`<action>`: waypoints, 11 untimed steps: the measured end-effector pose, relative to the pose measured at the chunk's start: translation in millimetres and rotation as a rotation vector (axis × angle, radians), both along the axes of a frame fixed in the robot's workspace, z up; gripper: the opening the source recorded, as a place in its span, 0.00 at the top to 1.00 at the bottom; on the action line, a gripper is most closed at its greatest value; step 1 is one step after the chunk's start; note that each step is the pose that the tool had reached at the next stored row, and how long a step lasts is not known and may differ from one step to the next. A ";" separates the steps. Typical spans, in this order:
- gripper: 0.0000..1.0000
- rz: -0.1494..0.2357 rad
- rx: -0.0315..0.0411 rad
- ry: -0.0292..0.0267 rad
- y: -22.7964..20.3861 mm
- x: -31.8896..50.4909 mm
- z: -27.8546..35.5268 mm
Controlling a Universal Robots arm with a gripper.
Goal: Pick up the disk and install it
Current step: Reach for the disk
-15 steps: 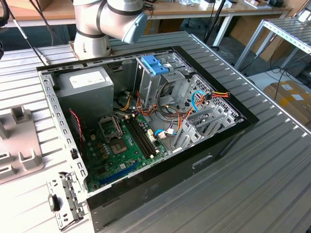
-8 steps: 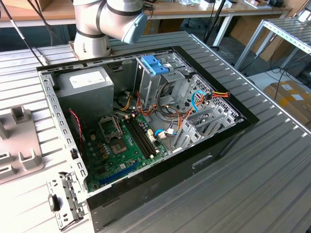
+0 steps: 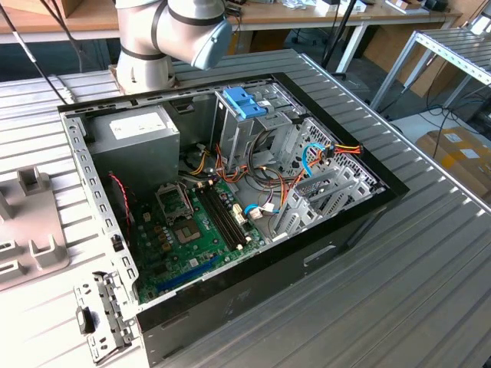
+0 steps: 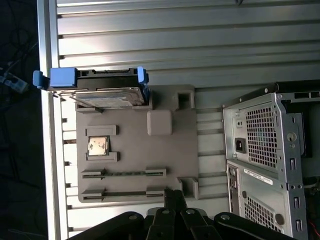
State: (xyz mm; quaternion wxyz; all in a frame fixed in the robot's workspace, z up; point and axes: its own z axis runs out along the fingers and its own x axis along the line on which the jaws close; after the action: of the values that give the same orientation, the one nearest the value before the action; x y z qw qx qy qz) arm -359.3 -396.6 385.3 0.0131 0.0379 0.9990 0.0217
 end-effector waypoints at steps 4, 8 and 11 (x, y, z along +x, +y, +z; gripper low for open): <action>0.89 0.000 0.0000 0.0000 0.4 -3.9 -0.3; 0.89 0.000 0.0000 0.0001 0.9 -8.1 -0.6; 0.89 0.000 0.0000 0.0000 1.0 -11.9 -1.0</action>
State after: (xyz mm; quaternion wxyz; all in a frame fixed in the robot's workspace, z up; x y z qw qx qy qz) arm -371.2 -395.6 384.4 0.0131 0.0379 0.9990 0.0217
